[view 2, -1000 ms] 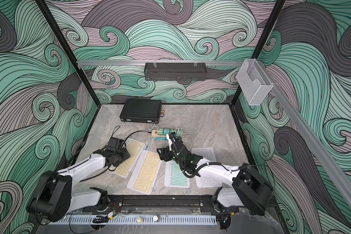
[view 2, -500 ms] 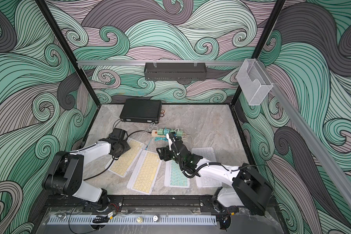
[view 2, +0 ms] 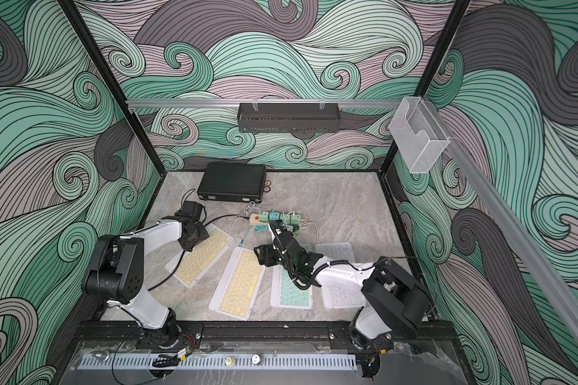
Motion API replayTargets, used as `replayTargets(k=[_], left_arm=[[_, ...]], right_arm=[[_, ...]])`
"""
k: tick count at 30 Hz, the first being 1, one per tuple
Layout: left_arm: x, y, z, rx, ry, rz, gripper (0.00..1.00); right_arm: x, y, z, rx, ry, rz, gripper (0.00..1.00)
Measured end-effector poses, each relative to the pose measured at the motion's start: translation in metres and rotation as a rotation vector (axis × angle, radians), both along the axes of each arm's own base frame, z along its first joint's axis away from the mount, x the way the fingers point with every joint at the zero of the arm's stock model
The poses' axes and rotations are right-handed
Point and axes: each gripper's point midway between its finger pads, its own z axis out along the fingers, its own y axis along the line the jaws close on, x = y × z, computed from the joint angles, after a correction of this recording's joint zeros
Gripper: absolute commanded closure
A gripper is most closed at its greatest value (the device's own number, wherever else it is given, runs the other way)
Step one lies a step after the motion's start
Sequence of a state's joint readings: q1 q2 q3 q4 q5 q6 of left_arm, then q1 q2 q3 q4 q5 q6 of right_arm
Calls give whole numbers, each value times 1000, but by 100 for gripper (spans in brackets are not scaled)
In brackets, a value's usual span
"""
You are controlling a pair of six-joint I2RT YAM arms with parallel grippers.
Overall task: Unplug the wireless keyboard
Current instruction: Adjust the keyboard at the center of the board.
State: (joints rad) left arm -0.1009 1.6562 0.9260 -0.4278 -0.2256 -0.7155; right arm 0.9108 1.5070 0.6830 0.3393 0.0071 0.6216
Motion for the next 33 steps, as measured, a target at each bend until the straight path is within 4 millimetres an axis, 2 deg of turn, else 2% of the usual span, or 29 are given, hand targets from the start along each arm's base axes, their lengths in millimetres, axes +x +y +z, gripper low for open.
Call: replayTargets(k=[6, 10, 14, 17, 20, 25, 28, 33], left_arm=[[28, 9, 11, 27, 7, -17, 41], [43, 14, 7, 31, 40, -22, 41], [53, 17, 4, 27, 68, -23, 44], [51, 18, 8, 25, 75, -28, 43], [42, 17, 20, 20, 50, -32, 43], [3, 14, 64, -4, -77, -42, 40], [-20, 4, 86, -52, -184, -82, 40], [-50, -17, 96, -134, -281, -169, 37]], right_arm=[[7, 27, 3, 19, 15, 29, 27], [10, 43, -2, 21, 36, 47, 27], [15, 60, -4, 27, 52, 66, 27], [22, 75, -4, 38, 60, 74, 30], [31, 89, -6, 44, 73, 69, 32], [47, 106, -26, 15, 111, 38, 33], [59, 112, -34, -4, 117, -5, 33], [83, 117, -42, -29, 90, -94, 32]])
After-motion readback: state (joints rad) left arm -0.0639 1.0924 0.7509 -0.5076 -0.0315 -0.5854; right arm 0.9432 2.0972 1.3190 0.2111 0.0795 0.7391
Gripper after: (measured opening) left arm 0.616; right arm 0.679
